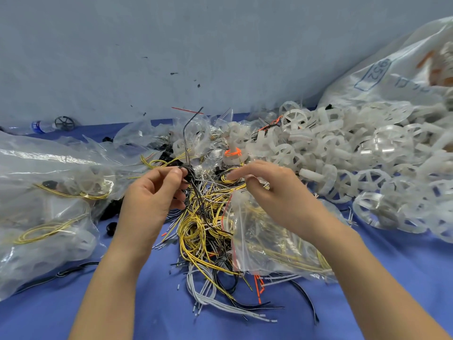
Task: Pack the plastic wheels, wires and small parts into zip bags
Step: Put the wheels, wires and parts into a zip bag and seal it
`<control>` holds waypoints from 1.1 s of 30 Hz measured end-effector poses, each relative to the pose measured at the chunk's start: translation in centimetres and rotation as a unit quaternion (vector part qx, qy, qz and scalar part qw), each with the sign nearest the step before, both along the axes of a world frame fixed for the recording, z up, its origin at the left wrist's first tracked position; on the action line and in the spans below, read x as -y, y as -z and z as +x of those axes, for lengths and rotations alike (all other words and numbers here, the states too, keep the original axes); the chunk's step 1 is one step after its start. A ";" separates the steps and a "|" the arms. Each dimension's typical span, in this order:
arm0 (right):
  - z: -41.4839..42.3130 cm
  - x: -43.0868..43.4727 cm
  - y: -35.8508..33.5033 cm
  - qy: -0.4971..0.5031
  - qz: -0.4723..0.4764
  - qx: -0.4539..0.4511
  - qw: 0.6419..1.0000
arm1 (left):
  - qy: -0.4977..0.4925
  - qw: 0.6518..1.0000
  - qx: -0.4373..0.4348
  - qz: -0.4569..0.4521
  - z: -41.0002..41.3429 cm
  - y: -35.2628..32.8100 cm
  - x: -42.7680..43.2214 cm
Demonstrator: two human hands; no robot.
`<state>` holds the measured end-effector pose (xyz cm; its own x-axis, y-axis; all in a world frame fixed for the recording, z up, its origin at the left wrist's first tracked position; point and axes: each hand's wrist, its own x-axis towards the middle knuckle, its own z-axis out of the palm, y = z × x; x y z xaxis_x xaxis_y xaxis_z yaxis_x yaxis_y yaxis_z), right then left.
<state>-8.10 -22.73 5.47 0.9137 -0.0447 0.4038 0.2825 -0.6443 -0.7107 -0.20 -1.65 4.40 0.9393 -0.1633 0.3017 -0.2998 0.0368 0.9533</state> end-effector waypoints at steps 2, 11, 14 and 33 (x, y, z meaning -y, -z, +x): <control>-0.1 -0.4 -0.1 0.002 0.036 0.021 0.999 | 0.000 1.000 0.026 0.008 -0.6 -0.4 0.3; 0.1 -3.1 -1.3 -0.017 0.137 0.053 0.989 | -0.008 0.995 0.069 -0.071 -3.4 -1.4 4.1; 0.0 -3.2 -1.7 -0.020 0.167 0.054 0.984 | -0.023 0.994 0.076 -0.074 -3.6 -1.4 4.3; -0.3 -3.0 -2.5 -0.037 0.281 0.083 0.955 | -0.088 0.946 0.257 0.178 -4.6 -1.4 4.9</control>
<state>-8.36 -19.77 7.99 0.8483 -0.2344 0.4749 0.4516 -0.1480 -0.8798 -4.85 -6.60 5.84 0.7054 -0.1950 0.6815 -0.6988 -0.3525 0.6224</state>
